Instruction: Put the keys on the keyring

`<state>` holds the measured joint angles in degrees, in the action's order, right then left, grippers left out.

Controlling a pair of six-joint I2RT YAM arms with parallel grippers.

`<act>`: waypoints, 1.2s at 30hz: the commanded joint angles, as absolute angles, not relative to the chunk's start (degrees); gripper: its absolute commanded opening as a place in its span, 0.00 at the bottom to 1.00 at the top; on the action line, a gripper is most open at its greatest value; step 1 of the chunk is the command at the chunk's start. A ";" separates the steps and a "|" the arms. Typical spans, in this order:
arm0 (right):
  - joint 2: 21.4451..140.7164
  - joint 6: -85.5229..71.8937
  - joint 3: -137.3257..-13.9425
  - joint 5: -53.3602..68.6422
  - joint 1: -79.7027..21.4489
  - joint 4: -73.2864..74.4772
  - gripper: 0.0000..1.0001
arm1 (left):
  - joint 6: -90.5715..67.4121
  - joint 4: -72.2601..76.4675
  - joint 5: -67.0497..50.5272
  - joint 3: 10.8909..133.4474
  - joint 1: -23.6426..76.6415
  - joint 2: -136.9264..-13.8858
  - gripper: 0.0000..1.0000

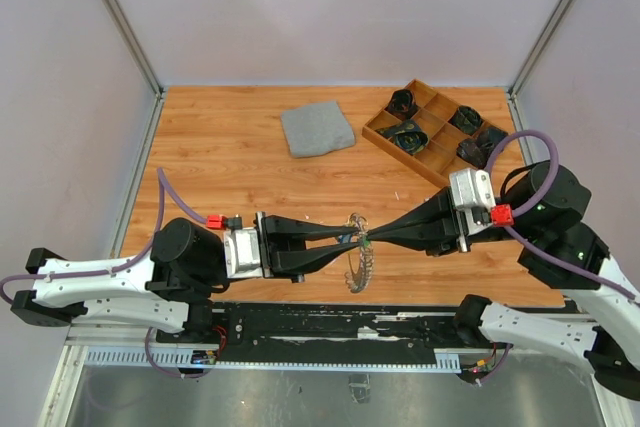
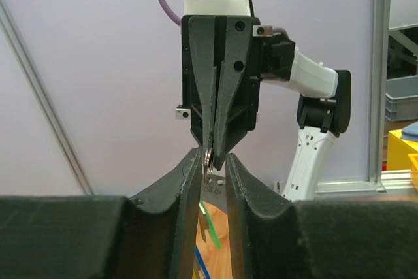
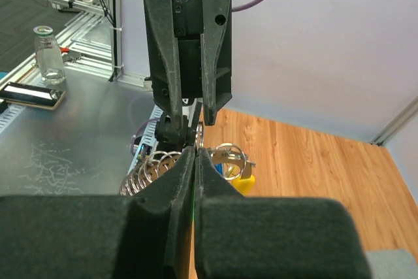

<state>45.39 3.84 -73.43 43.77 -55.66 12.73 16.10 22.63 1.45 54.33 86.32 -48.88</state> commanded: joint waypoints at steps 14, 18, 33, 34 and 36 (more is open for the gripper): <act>54.26 16.78 -90.14 15.29 -55.83 54.98 0.00 | 10.39 14.52 14.98 55.52 85.66 -51.22 0.26; 54.80 8.60 -83.07 1.80 -55.86 56.02 0.07 | 1.33 12.12 15.53 51.82 78.93 -50.52 0.23; 56.31 -25.50 -49.93 7.46 -54.14 49.29 0.37 | -13.65 6.08 17.78 41.65 65.95 -43.67 0.29; 57.52 -26.35 -48.44 8.18 -54.27 47.60 0.37 | -13.48 6.00 17.77 41.94 65.89 -43.65 0.30; 59.51 -27.47 -45.52 8.50 -55.98 42.75 0.37 | -13.22 5.66 17.51 42.41 65.84 -43.89 0.30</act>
